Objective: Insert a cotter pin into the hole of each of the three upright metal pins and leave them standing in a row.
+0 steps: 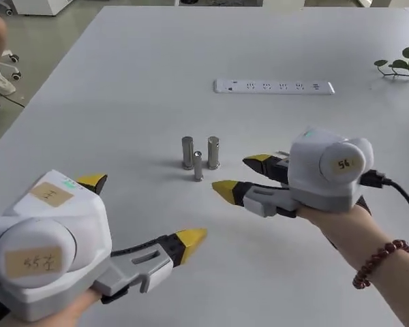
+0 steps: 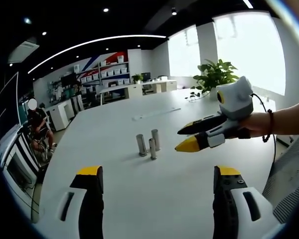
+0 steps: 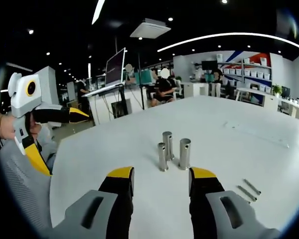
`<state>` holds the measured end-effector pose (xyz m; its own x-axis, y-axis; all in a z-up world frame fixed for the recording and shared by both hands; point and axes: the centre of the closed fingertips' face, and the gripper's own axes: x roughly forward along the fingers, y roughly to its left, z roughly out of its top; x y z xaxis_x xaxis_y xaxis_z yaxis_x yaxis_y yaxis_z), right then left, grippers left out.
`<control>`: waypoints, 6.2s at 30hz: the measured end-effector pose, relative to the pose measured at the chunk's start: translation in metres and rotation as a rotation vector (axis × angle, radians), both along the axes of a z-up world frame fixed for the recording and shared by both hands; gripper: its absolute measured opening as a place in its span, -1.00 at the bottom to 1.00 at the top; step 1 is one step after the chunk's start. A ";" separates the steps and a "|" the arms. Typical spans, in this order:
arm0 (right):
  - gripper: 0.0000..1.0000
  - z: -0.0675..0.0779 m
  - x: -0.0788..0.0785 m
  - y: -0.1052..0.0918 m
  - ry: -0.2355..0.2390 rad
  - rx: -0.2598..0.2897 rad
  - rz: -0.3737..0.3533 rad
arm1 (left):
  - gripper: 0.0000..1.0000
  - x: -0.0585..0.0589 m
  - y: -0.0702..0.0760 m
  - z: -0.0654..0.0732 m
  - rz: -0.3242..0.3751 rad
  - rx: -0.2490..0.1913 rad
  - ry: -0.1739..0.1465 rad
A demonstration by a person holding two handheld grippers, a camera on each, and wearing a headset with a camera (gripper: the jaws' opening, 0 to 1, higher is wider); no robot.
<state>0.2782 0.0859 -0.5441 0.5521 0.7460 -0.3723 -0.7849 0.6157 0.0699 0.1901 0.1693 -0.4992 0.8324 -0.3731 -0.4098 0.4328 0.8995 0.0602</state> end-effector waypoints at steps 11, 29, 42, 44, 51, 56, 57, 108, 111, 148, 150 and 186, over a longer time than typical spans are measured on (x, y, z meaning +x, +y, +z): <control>-0.49 -0.013 0.019 0.024 0.031 0.063 -0.004 | 0.79 0.007 -0.001 -0.006 -0.002 -0.016 0.011; -0.76 -0.027 0.038 0.047 0.035 0.110 -0.016 | 0.74 0.008 -0.009 -0.009 -0.029 -0.020 0.029; -0.87 -0.029 0.046 0.054 0.030 0.113 -0.026 | 0.72 0.007 -0.007 -0.010 -0.031 -0.010 0.039; -0.88 -0.029 0.046 0.054 0.028 0.111 -0.024 | 0.71 0.007 -0.007 -0.010 -0.029 -0.010 0.043; -0.89 -0.028 0.045 0.053 0.024 0.092 -0.008 | 0.70 0.005 -0.008 -0.010 -0.033 -0.011 0.045; -0.90 -0.027 0.039 0.049 0.016 0.069 0.034 | 0.69 0.005 -0.009 -0.010 -0.038 -0.007 0.045; -0.91 -0.027 0.038 0.049 0.012 0.063 0.044 | 0.69 0.005 -0.009 -0.010 -0.039 -0.007 0.046; -0.90 -0.041 -0.034 0.018 0.006 -0.154 0.421 | 0.60 -0.003 -0.029 -0.001 -0.086 -0.020 0.029; -0.85 -0.046 -0.037 0.017 0.014 -0.158 0.426 | 0.60 -0.003 -0.029 -0.001 -0.084 -0.025 0.028; -0.69 -0.026 0.001 -0.072 0.034 -0.312 0.197 | 0.59 -0.001 -0.030 0.004 -0.086 -0.024 0.010; -0.74 -0.027 0.008 -0.080 0.033 -0.345 0.165 | 0.58 -0.001 -0.030 0.004 -0.087 -0.026 0.012; -0.94 -0.061 0.065 -0.126 0.129 -0.717 0.228 | 0.48 -0.004 -0.020 -0.004 -0.075 -0.023 0.044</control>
